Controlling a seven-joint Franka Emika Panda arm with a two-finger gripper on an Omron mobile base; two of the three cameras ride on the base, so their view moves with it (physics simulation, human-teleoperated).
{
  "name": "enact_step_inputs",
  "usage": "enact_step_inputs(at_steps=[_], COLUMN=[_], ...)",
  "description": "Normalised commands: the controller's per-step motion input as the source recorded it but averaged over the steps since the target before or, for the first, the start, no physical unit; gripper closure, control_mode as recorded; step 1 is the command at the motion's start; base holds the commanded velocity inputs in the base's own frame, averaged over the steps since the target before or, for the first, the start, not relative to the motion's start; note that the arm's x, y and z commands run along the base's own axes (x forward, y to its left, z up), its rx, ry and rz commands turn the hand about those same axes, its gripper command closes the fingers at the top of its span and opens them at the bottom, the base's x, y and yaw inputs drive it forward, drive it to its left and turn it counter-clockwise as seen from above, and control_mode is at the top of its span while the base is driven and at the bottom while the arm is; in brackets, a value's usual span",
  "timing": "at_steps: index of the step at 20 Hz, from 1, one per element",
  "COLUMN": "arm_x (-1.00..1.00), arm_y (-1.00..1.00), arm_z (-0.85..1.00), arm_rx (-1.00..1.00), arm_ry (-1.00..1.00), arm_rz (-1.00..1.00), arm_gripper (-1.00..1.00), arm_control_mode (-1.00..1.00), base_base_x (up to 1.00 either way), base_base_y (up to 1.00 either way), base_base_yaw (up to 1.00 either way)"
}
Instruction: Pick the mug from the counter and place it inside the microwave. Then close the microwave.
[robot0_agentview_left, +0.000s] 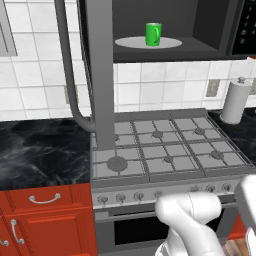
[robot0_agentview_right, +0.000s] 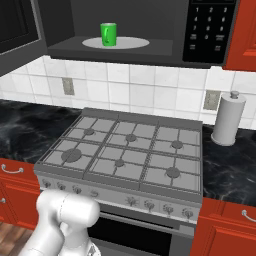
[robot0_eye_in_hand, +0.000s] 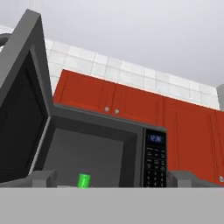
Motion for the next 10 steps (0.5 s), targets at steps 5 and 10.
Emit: enact_step_inputs(at_steps=[5, 10], arm_x=[-0.31, 0.09], arm_y=[0.15, 0.24], arm_z=[-0.02, -0.08], arm_rx=[0.0, -0.06], arm_ry=[-0.03, 0.0], arm_rz=[-0.29, -0.27], arm_gripper=[-1.0, -1.0], arm_control_mode=[-1.0, -1.0], base_base_x=[0.0, 0.0], base_base_y=[0.0, 0.0], base_base_yaw=[0.0, 0.0])
